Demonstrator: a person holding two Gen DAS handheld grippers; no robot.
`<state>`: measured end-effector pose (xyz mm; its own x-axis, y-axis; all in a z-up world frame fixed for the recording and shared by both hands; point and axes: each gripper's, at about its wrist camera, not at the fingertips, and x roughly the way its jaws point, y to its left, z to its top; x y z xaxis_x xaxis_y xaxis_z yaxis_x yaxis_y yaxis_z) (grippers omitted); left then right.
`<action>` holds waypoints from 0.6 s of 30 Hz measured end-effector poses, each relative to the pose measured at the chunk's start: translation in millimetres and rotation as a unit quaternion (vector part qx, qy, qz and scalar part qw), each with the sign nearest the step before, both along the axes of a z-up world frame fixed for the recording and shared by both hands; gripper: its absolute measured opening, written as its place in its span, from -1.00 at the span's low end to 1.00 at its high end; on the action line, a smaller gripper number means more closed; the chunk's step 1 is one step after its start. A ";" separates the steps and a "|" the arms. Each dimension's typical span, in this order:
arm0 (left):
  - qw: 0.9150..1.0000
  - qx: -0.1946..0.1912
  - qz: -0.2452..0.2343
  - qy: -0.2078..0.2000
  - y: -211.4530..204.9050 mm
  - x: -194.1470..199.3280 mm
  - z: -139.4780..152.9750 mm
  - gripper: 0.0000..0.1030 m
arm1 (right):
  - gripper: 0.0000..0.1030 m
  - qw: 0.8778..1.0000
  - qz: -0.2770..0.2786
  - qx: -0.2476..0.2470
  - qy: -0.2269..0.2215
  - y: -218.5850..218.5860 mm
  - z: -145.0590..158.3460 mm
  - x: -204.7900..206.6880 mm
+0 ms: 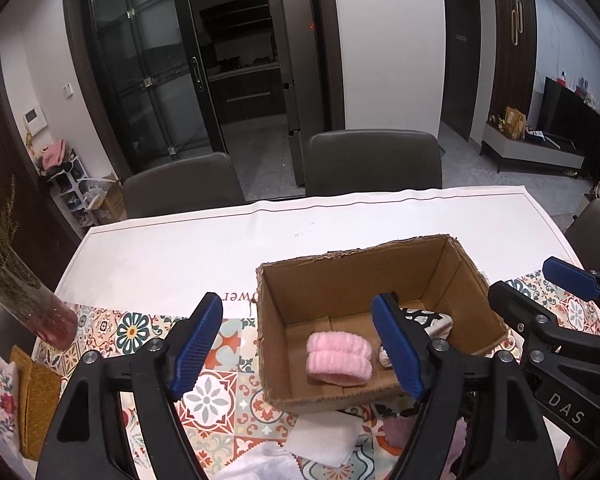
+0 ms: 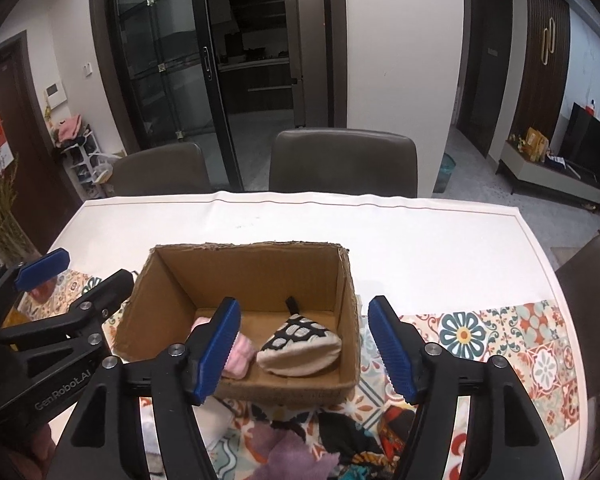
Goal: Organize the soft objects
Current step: 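Withdraw both grippers from the box and move toward the white cloth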
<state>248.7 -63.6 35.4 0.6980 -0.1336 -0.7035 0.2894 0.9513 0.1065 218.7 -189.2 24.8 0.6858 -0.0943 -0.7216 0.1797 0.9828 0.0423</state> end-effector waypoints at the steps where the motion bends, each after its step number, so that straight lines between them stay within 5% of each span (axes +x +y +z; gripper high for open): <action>1: 1.000 -0.001 0.000 -0.002 1.4 -4.2 2.0 0.50 | 0.31 1.000 0.000 -0.002 -0.002 2.3 2.9 -4.7; 18: 0.999 -0.008 0.029 -0.009 57.0 -70.2 14.4 0.54 | 0.31 1.000 0.024 -0.011 -0.010 51.2 16.7 -65.0</action>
<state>178.6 -6.6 49.8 0.7174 -0.1029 -0.6890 0.2310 0.9682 0.0959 153.7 -137.9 41.5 0.7048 -0.0769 -0.7052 0.1315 0.9910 0.0233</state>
